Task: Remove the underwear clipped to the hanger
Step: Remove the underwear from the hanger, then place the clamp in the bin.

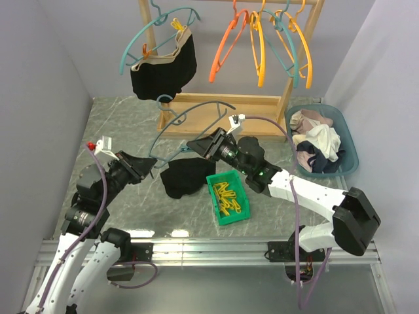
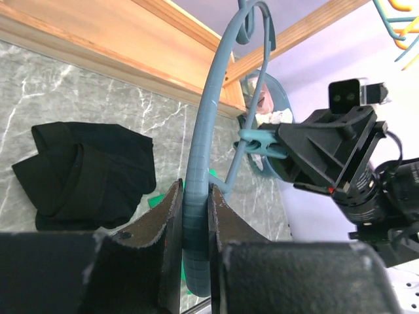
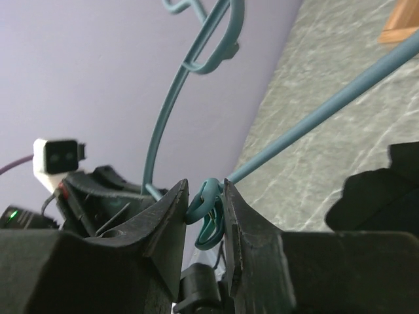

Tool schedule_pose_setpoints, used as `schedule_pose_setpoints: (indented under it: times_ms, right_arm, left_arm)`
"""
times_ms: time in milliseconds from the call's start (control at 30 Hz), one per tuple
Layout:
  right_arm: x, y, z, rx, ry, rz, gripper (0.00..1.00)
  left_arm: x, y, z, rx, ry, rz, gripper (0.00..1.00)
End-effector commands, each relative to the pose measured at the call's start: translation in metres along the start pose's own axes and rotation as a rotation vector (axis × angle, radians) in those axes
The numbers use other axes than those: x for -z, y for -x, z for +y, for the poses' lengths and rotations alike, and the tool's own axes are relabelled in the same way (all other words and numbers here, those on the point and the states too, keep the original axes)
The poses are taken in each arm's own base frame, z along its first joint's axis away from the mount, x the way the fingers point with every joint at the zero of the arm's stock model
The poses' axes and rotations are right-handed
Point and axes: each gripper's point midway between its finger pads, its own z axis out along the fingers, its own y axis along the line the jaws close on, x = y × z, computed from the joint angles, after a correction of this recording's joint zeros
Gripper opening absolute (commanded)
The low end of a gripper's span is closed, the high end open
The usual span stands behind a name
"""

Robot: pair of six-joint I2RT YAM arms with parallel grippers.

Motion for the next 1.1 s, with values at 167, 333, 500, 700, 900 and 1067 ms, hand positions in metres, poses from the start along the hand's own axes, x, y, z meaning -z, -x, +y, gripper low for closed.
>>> schedule_pose_setpoints:
  times_ms: [167,333,500,700,900,1067]
  right_arm:
    - [0.034,0.014,0.104,-0.057,0.482,0.024,0.0]
    - [0.043,0.013,0.124,-0.089,0.61,0.065,0.0]
    - [0.049,0.005,0.141,-0.114,0.728,0.156,0.0]
    - [0.04,-0.001,0.128,-0.013,0.618,0.173,0.0]
    - [0.055,-0.002,0.063,0.336,0.163,0.17,0.0]
    - [0.097,0.017,-0.013,0.495,-0.241,0.108,0.0]
  left_arm:
    - [-0.006,0.006,0.013,-0.007,0.06,-0.036,0.01]
    - [-0.007,0.002,0.019,-0.008,0.071,-0.026,0.01]
    - [-0.007,0.004,0.02,-0.021,0.082,-0.037,0.01]
    - [0.0,0.015,0.018,-0.051,0.104,-0.069,0.01]
    - [0.027,0.03,0.012,-0.151,0.143,-0.099,0.01]
    - [0.043,0.038,0.02,-0.207,0.193,-0.143,0.01]
